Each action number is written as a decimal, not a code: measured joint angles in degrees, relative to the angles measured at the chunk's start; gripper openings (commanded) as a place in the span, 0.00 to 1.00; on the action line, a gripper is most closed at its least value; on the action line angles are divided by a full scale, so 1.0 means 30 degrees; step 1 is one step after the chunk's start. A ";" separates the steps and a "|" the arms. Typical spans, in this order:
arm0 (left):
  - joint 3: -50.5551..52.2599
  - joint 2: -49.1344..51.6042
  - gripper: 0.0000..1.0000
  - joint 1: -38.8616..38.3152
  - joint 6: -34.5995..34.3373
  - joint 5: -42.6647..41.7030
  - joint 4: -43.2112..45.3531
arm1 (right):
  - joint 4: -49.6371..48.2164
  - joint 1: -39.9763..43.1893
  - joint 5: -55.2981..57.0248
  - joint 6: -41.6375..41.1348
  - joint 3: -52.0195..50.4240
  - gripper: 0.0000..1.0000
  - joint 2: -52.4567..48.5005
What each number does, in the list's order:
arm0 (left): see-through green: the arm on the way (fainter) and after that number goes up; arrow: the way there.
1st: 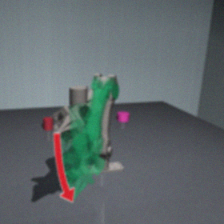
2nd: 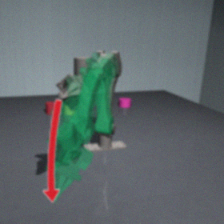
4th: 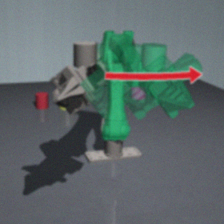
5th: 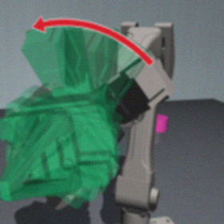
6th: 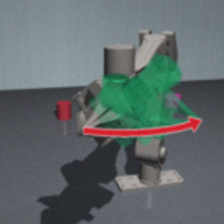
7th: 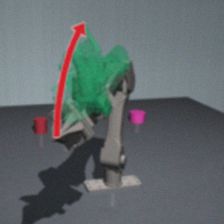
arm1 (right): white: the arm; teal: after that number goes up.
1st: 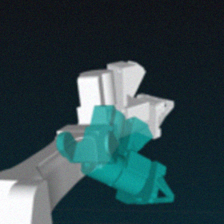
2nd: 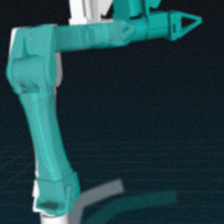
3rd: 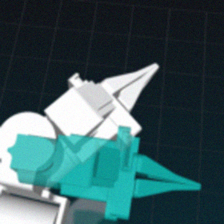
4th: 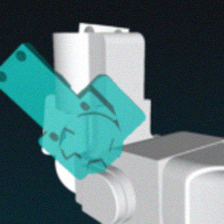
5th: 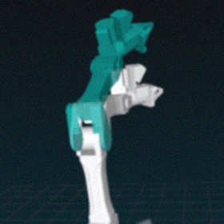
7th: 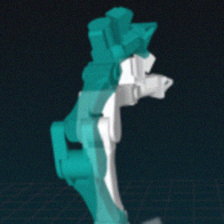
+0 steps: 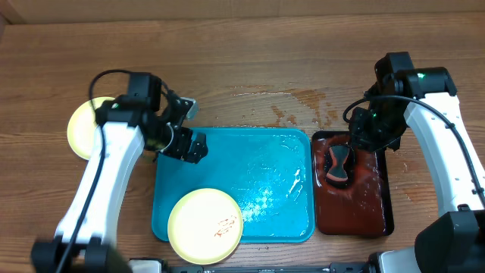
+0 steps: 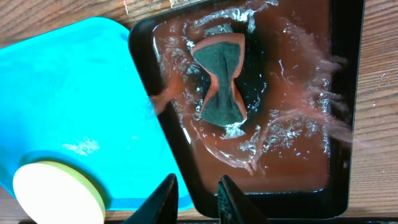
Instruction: Clean dirty plates on tray and stack at the side
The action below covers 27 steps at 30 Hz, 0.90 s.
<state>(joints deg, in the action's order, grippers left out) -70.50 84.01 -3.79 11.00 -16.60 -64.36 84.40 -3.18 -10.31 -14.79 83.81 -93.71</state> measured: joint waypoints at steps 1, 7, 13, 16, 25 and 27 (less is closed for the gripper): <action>-0.0015 -0.0816 1.00 0.0000 -0.0612 0.0226 -0.0204 | -0.0051 0.0000 0.0000 0.0007 0.0000 0.27 0.0000; 0.0029 -0.3147 1.00 0.0000 -0.2696 0.0787 -0.1683 | -0.0131 0.0000 0.0000 -0.0015 0.0000 0.34 0.0000; 0.3104 -0.3752 1.00 0.0000 -0.3373 0.0758 -0.1770 | -0.0299 0.0000 -0.0015 -0.0160 -0.0415 0.49 0.0000; 0.4940 -0.3752 1.00 0.0000 -0.3585 0.0627 -0.0947 | -0.1005 0.0000 -0.0058 -0.0219 -0.1836 0.68 0.0000; 0.5654 -0.3803 1.00 0.0000 -0.4269 -0.0357 0.1158 | -0.4124 0.0000 -0.0838 -0.0138 -0.6645 0.80 -0.0015; 0.5654 -0.3810 1.00 0.0000 -0.4277 -0.0423 0.1552 | -0.4306 0.0000 -0.1020 -0.0138 -0.7169 0.80 -0.0022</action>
<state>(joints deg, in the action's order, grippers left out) -53.54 72.58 -3.79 -1.83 -17.87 -59.70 71.48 -3.18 -13.37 -15.20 62.30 -93.78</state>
